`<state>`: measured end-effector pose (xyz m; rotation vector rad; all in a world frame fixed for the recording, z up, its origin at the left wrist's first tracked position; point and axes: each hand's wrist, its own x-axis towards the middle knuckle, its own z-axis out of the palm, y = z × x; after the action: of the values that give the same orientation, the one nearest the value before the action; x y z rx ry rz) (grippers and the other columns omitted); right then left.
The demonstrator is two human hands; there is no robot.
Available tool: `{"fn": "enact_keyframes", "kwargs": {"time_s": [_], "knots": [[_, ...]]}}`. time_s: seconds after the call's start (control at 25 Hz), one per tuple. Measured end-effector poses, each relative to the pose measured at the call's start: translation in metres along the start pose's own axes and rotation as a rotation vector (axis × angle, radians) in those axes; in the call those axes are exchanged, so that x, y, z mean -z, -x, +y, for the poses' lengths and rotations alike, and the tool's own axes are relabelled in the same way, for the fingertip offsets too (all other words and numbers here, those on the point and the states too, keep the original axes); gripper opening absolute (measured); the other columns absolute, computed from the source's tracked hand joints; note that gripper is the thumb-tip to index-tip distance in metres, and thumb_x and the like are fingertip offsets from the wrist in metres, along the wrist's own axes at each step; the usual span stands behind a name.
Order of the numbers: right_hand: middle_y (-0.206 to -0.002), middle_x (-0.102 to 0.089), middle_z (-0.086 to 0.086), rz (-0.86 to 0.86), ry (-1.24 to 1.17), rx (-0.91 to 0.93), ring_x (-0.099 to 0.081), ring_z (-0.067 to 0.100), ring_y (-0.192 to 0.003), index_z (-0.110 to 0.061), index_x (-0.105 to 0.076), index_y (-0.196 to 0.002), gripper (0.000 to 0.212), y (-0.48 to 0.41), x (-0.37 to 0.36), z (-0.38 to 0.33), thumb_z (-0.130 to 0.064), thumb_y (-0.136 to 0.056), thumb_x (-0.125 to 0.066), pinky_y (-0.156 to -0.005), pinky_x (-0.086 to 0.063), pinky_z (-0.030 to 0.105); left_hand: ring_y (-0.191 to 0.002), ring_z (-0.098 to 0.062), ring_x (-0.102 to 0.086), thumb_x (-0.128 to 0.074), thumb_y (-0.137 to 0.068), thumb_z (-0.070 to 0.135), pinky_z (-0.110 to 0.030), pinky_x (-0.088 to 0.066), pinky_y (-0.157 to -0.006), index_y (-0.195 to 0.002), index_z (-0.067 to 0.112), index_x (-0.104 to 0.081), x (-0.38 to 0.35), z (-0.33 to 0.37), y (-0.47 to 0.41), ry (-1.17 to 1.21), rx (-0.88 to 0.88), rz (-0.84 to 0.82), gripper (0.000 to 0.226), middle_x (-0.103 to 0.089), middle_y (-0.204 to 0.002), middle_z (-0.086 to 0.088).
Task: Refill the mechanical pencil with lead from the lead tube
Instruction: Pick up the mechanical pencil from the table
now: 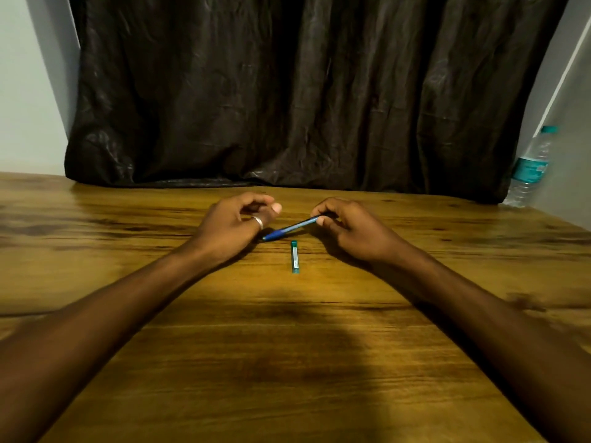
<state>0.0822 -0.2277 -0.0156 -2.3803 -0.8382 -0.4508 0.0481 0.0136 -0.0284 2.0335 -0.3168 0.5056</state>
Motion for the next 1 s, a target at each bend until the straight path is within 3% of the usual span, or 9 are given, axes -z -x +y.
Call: {"fn": "enact_keyframes", "kwargs": {"time_s": [0.12, 0.32, 0.52, 0.64, 0.72, 0.8, 1.0], "knots": [[-0.092, -0.068, -0.012, 0.054, -0.097, -0.052, -0.061, 0.003, -0.085, -0.030, -0.067, -0.103, 0.017, -0.001, -0.003, 0.001, -0.017, -0.099, -0.057, -0.074, -0.049, 0.029, -0.095, 0.002, -0.068, -0.080, -0.084, 0.034, -0.018, -0.049, -0.082, -0.113, 0.031, -0.073, -0.002, -0.004, -0.001, -0.011, -0.020, -0.039, 0.030, -0.075, -0.099, 0.012], [-0.098, -0.072, -0.009, 0.125, -0.151, -0.043, -0.066, 0.006, -0.094, -0.025, -0.071, -0.106, 0.018, 0.001, -0.002, -0.002, -0.015, -0.098, -0.058, -0.088, -0.053, 0.036, -0.085, 0.004, -0.070, -0.081, -0.084, 0.031, -0.026, -0.055, -0.080, -0.109, 0.031, -0.077, 0.000, -0.009, -0.001, -0.035, -0.046, -0.091, 0.025, -0.078, -0.096, 0.016], [-0.091, -0.069, -0.002, 0.118, -0.428, -0.188, -0.063, 0.010, -0.080, -0.019, -0.070, -0.107, 0.015, 0.003, -0.003, -0.008, -0.011, -0.098, -0.062, -0.071, -0.050, 0.031, -0.092, -0.014, -0.076, -0.077, -0.088, 0.018, -0.044, -0.060, -0.091, -0.110, 0.026, -0.077, 0.001, -0.007, 0.000, 0.086, 0.005, -0.077, 0.023, -0.079, -0.103, 0.006], [-0.094, -0.067, 0.016, 0.176, -0.588, -0.267, -0.068, 0.038, -0.092, -0.004, -0.068, -0.110, 0.016, 0.002, -0.002, -0.009, -0.001, -0.094, -0.065, -0.084, -0.056, 0.050, -0.093, -0.010, -0.074, -0.075, -0.089, 0.020, -0.039, -0.060, -0.090, -0.114, 0.026, -0.076, 0.003, -0.005, 0.001, 0.028, -0.016, -0.063, 0.025, -0.078, -0.103, 0.007], [-0.092, -0.070, 0.014, 0.186, -0.634, -0.312, -0.070, 0.032, -0.090, -0.008, -0.071, -0.105, 0.014, 0.002, 0.000, -0.008, -0.002, -0.092, -0.068, -0.082, -0.060, 0.041, -0.094, -0.006, -0.072, -0.075, -0.090, 0.019, -0.033, -0.059, -0.089, -0.115, 0.026, -0.075, 0.004, -0.002, 0.003, 0.008, -0.033, -0.048, 0.026, -0.077, -0.105, 0.009], [-0.086, -0.072, 0.008, 0.197, -0.721, -0.360, -0.069, 0.020, -0.081, -0.013, -0.075, -0.099, 0.014, 0.003, 0.001, -0.003, -0.003, -0.090, -0.070, -0.070, -0.058, 0.027, -0.097, -0.003, -0.069, -0.073, -0.091, 0.018, -0.027, -0.057, -0.088, -0.116, 0.026, -0.074, 0.005, 0.001, 0.004, -0.001, -0.038, -0.037, 0.027, -0.074, -0.106, 0.012], [-0.095, -0.080, 0.002, 0.155, -0.840, -0.455, -0.074, 0.014, -0.095, -0.024, -0.081, -0.092, 0.017, 0.002, -0.004, 0.013, -0.009, -0.089, -0.072, -0.077, -0.054, 0.028, -0.100, -0.005, -0.068, -0.074, -0.090, 0.020, -0.022, -0.054, -0.083, -0.118, 0.026, -0.073, 0.006, 0.004, 0.005, 0.016, -0.027, -0.049, 0.029, -0.073, -0.110, 0.010]]}}
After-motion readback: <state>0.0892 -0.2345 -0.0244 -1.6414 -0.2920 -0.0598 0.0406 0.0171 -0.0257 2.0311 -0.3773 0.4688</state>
